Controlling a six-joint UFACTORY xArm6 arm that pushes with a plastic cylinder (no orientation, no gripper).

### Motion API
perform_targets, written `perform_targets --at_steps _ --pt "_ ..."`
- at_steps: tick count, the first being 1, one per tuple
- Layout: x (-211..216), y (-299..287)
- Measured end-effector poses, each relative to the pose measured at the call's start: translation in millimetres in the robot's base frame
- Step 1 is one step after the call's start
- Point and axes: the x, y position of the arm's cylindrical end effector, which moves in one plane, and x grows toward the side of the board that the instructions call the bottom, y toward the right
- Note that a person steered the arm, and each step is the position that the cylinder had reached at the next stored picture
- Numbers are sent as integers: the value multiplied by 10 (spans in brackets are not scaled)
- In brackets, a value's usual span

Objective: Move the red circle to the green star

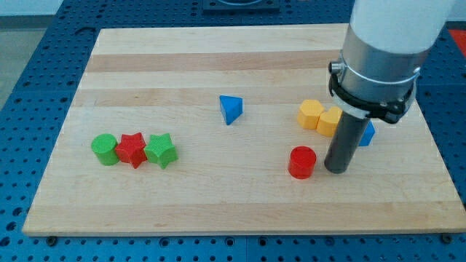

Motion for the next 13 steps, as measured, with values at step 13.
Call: perform_targets --at_steps 13 --pt "-63 -1842"
